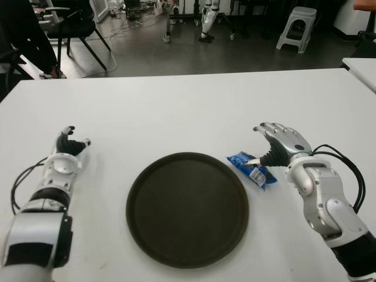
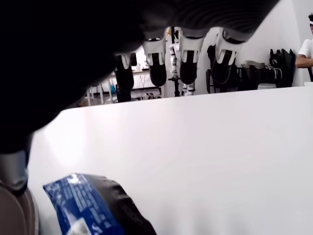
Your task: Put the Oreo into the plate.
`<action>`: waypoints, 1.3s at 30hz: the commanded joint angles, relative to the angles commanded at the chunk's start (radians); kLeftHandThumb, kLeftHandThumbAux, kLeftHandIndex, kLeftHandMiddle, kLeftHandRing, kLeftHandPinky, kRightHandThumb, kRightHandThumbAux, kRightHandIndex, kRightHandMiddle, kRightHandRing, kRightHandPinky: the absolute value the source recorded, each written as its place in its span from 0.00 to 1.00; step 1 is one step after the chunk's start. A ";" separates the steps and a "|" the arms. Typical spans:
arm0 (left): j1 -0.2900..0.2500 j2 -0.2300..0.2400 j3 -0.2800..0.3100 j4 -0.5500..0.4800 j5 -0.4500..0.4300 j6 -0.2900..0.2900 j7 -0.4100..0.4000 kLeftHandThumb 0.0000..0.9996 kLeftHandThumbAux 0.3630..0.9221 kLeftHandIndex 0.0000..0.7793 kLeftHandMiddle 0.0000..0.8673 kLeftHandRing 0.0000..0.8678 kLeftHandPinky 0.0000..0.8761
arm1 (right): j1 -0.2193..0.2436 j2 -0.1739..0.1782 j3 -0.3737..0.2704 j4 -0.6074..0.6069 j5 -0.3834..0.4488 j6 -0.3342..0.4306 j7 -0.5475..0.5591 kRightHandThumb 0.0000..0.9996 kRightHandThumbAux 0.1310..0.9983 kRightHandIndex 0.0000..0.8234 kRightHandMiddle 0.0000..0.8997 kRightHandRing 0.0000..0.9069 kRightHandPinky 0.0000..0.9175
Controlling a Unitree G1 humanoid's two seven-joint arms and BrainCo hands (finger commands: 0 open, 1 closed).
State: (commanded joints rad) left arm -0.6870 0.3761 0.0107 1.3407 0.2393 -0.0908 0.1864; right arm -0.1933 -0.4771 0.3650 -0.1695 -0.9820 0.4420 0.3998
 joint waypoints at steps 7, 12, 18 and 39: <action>-0.001 0.001 0.003 -0.001 -0.004 0.001 -0.004 0.23 0.64 0.05 0.13 0.18 0.20 | 0.019 0.001 0.008 0.005 -0.020 0.016 0.039 0.00 0.43 0.00 0.00 0.00 0.05; -0.001 0.001 0.006 -0.001 -0.006 -0.001 -0.007 0.23 0.63 0.04 0.13 0.18 0.20 | 0.017 0.005 0.008 0.022 -0.018 0.014 0.045 0.00 0.43 0.00 0.00 0.00 0.05; 0.000 0.003 0.000 -0.002 0.000 -0.001 0.000 0.24 0.65 0.05 0.14 0.18 0.22 | 0.016 0.007 0.012 0.028 -0.019 0.018 0.059 0.01 0.45 0.00 0.00 0.00 0.04; -0.001 0.005 0.000 -0.001 -0.001 0.001 -0.009 0.25 0.66 0.05 0.14 0.18 0.20 | 0.016 0.028 0.045 0.086 -0.038 0.031 0.051 0.00 0.44 0.00 0.00 0.00 0.07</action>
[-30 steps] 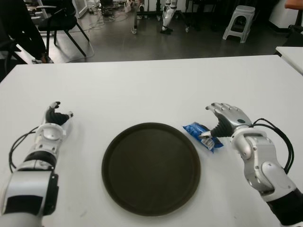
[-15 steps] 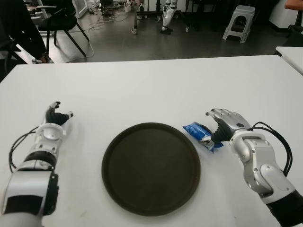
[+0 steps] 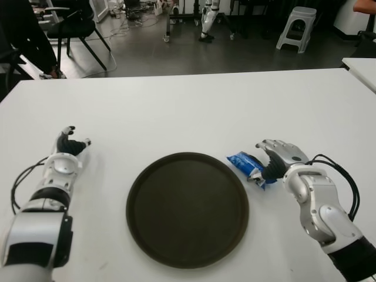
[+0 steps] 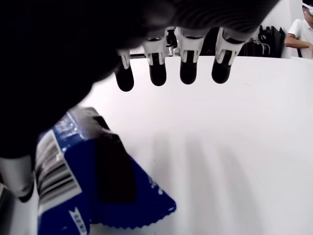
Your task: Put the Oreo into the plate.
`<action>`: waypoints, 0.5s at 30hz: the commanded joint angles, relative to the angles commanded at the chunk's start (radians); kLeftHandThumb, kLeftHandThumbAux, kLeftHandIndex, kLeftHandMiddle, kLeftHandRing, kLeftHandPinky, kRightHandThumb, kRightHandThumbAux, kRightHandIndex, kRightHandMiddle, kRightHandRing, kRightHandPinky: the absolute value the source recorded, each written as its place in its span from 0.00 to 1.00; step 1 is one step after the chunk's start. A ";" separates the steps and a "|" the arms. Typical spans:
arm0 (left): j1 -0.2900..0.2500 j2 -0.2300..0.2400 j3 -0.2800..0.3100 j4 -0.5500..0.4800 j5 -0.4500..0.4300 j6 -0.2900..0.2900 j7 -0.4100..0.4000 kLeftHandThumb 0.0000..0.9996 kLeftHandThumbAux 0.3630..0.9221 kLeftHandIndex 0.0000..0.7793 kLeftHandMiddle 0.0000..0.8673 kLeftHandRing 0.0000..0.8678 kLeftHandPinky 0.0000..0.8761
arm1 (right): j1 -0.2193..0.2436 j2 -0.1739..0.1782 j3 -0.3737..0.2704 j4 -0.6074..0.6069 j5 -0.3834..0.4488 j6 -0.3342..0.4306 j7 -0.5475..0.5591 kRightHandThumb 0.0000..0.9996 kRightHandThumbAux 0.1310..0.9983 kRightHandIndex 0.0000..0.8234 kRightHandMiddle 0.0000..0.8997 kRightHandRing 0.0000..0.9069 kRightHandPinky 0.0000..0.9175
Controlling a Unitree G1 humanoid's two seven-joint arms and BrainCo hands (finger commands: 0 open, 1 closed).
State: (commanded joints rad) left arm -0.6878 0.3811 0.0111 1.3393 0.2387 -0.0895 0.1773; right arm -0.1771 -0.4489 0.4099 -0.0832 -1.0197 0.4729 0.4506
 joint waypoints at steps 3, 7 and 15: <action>0.000 0.001 0.000 0.000 0.000 0.000 -0.001 0.25 0.66 0.04 0.14 0.18 0.20 | -0.004 0.006 0.006 0.021 -0.004 -0.001 -0.012 0.00 0.43 0.00 0.00 0.00 0.08; 0.000 0.001 -0.001 0.000 0.001 0.001 -0.002 0.24 0.66 0.04 0.13 0.18 0.20 | -0.007 0.010 0.008 0.030 -0.004 -0.002 -0.021 0.00 0.42 0.00 0.00 0.00 0.08; -0.003 0.003 -0.007 0.000 0.006 0.012 -0.002 0.22 0.67 0.04 0.13 0.18 0.20 | -0.012 0.026 0.012 0.057 0.006 -0.009 -0.063 0.00 0.43 0.00 0.00 0.03 0.10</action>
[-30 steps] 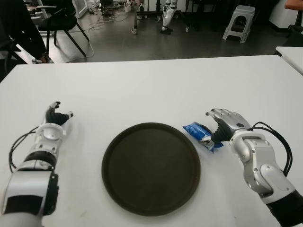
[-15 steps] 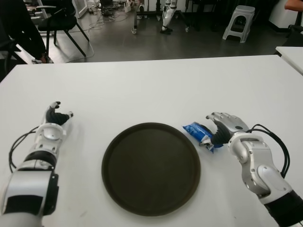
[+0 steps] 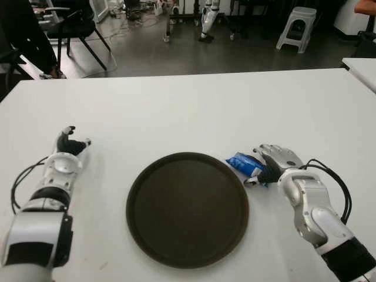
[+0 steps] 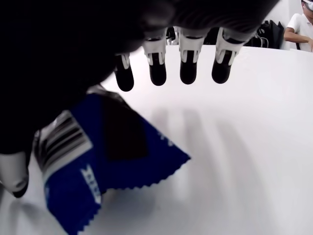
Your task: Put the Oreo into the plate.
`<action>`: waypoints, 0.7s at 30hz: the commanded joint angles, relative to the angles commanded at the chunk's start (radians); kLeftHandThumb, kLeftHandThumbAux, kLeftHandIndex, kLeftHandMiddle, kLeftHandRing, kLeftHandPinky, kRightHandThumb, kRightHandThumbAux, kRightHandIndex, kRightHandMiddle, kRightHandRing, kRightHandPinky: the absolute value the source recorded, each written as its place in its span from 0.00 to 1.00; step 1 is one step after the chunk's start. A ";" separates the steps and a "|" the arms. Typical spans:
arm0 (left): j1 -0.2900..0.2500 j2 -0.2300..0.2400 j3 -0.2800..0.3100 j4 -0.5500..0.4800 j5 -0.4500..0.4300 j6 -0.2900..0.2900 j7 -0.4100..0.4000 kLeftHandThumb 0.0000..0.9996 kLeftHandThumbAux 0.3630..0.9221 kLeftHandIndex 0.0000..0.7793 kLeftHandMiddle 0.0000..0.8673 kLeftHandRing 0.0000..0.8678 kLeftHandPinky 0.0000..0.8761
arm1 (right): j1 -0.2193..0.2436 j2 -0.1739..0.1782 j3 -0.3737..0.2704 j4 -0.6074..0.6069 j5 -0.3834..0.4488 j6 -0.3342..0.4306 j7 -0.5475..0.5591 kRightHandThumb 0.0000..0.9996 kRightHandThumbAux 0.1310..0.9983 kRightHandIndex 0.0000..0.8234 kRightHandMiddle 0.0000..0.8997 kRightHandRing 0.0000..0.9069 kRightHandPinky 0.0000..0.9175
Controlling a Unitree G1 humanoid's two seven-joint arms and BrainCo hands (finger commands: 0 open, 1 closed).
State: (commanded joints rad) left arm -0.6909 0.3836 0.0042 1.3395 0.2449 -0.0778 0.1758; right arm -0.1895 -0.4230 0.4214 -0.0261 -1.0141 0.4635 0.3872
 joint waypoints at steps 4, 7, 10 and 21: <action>-0.001 0.000 0.002 -0.001 -0.003 0.002 0.000 0.27 0.67 0.05 0.13 0.16 0.16 | -0.003 0.009 -0.001 0.013 0.006 -0.004 -0.020 0.00 0.42 0.00 0.00 0.03 0.10; 0.001 -0.001 0.005 -0.002 -0.005 -0.005 0.000 0.27 0.67 0.04 0.14 0.17 0.19 | -0.019 0.023 0.001 0.027 0.009 -0.003 -0.025 0.00 0.42 0.00 0.00 0.02 0.10; 0.002 -0.002 0.007 -0.002 -0.007 -0.007 -0.001 0.27 0.67 0.04 0.14 0.18 0.21 | -0.027 0.029 -0.001 0.030 0.013 -0.002 -0.025 0.00 0.41 0.00 0.00 0.01 0.10; 0.002 -0.002 0.003 -0.001 -0.002 -0.007 0.005 0.26 0.66 0.05 0.14 0.19 0.21 | -0.054 0.060 -0.010 0.052 0.030 -0.004 -0.050 0.00 0.42 0.00 0.00 0.02 0.11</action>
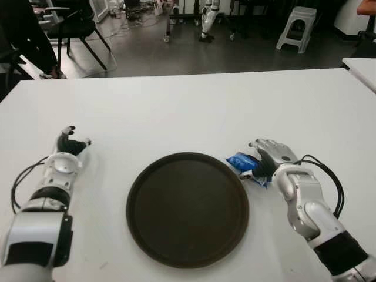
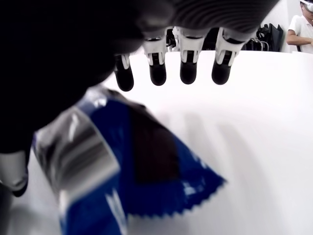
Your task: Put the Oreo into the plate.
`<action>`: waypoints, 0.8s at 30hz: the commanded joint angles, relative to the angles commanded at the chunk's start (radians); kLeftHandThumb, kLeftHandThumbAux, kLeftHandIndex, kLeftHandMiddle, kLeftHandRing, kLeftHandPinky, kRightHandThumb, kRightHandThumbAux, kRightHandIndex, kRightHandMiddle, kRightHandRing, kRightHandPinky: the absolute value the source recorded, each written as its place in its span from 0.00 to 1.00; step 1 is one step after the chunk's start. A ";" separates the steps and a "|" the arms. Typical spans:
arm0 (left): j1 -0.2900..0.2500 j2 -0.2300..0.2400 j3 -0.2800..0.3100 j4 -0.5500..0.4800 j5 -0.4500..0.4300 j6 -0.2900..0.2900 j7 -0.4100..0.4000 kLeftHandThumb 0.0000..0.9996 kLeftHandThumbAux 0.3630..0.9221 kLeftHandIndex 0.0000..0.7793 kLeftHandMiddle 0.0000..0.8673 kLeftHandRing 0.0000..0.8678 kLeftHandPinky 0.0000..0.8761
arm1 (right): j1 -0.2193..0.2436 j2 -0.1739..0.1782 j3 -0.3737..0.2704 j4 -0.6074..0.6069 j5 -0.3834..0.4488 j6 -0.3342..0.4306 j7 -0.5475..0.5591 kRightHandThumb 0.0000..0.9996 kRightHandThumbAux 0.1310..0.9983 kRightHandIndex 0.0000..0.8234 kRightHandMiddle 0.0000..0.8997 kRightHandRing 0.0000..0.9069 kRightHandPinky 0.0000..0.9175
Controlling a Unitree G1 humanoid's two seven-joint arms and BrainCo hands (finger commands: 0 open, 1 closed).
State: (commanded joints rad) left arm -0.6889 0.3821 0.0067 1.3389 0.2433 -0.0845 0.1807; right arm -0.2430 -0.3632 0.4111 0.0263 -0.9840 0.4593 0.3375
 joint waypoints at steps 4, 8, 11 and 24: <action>0.001 0.000 0.001 0.001 -0.001 0.000 -0.002 0.25 0.65 0.04 0.13 0.18 0.22 | -0.013 0.012 -0.001 0.007 0.008 0.002 -0.008 0.00 0.41 0.00 0.00 0.02 0.10; 0.002 0.000 0.004 0.001 -0.003 -0.002 -0.003 0.25 0.66 0.05 0.14 0.19 0.23 | -0.024 0.020 -0.001 0.013 0.014 0.001 -0.006 0.00 0.42 0.00 0.00 0.02 0.09; 0.002 -0.001 0.004 0.001 -0.003 -0.004 -0.003 0.25 0.66 0.05 0.14 0.19 0.22 | -0.029 0.022 -0.001 0.018 0.017 -0.001 -0.008 0.00 0.43 0.00 0.00 0.01 0.09; 0.002 0.000 0.006 0.002 -0.005 -0.004 -0.005 0.23 0.61 0.05 0.14 0.19 0.23 | -0.067 0.035 0.010 0.044 0.032 0.002 -0.006 0.00 0.44 0.00 0.00 0.00 0.08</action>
State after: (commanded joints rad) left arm -0.6873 0.3824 0.0128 1.3404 0.2386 -0.0882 0.1756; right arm -0.3097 -0.3278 0.4213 0.0707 -0.9521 0.4613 0.3313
